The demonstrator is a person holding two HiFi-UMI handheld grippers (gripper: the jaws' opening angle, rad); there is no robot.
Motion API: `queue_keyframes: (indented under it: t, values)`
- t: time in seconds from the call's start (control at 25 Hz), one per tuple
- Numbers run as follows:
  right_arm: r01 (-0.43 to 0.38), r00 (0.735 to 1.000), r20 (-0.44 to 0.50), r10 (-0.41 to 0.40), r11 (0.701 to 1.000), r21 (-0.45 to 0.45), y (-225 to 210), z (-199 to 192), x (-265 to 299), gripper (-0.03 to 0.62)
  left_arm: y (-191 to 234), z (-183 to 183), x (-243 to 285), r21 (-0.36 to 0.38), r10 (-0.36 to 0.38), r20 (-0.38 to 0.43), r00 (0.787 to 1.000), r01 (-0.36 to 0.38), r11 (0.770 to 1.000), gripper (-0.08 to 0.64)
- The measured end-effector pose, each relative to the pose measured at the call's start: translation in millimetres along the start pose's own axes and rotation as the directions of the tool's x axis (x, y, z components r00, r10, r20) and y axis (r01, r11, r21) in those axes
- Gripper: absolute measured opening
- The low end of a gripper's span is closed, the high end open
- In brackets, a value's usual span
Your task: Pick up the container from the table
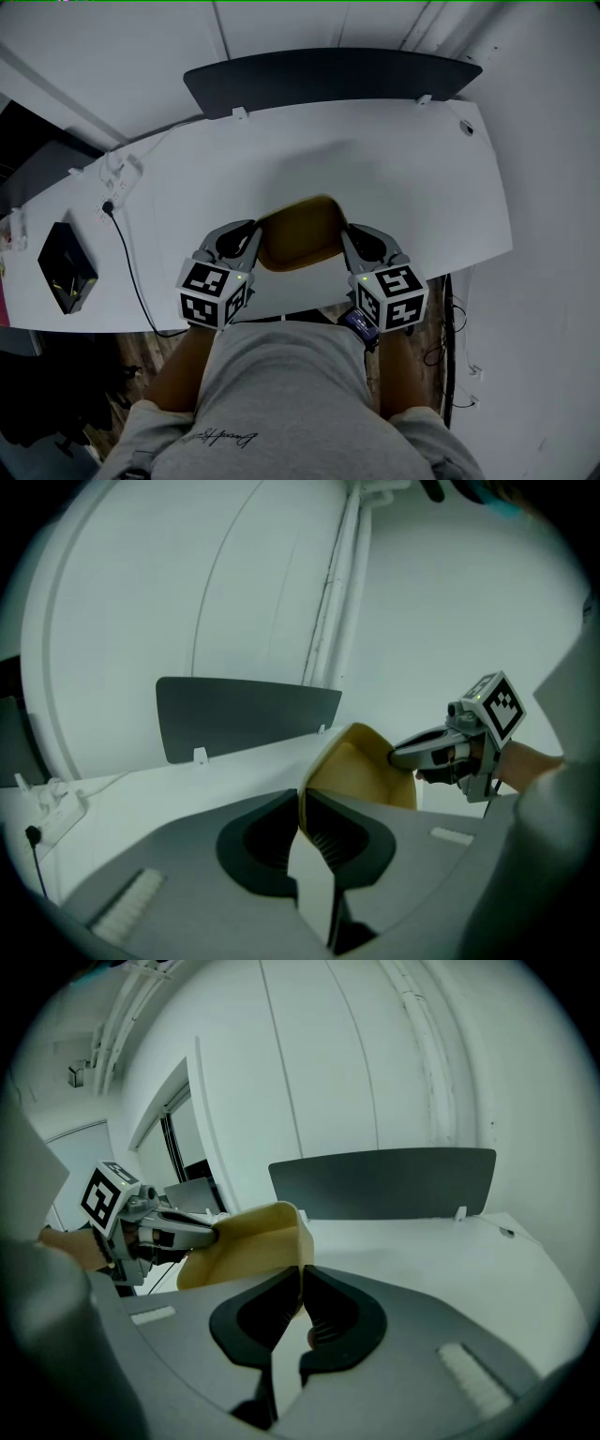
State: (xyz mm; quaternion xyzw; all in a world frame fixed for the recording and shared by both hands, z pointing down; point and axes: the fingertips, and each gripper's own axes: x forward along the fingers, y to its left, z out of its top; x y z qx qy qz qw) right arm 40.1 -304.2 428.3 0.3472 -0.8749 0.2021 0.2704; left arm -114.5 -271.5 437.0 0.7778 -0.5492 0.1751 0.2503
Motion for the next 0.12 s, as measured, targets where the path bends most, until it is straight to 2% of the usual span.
queue_keyframes:
  t: [0.12]
  values:
    - [-0.001,1.000,0.001,0.001,1.000,-0.003,-1.0,1.9,0.9,0.034,0.8,1.1,1.3,0.001,0.001,0.000,1.000,-0.001,1.000,0.029]
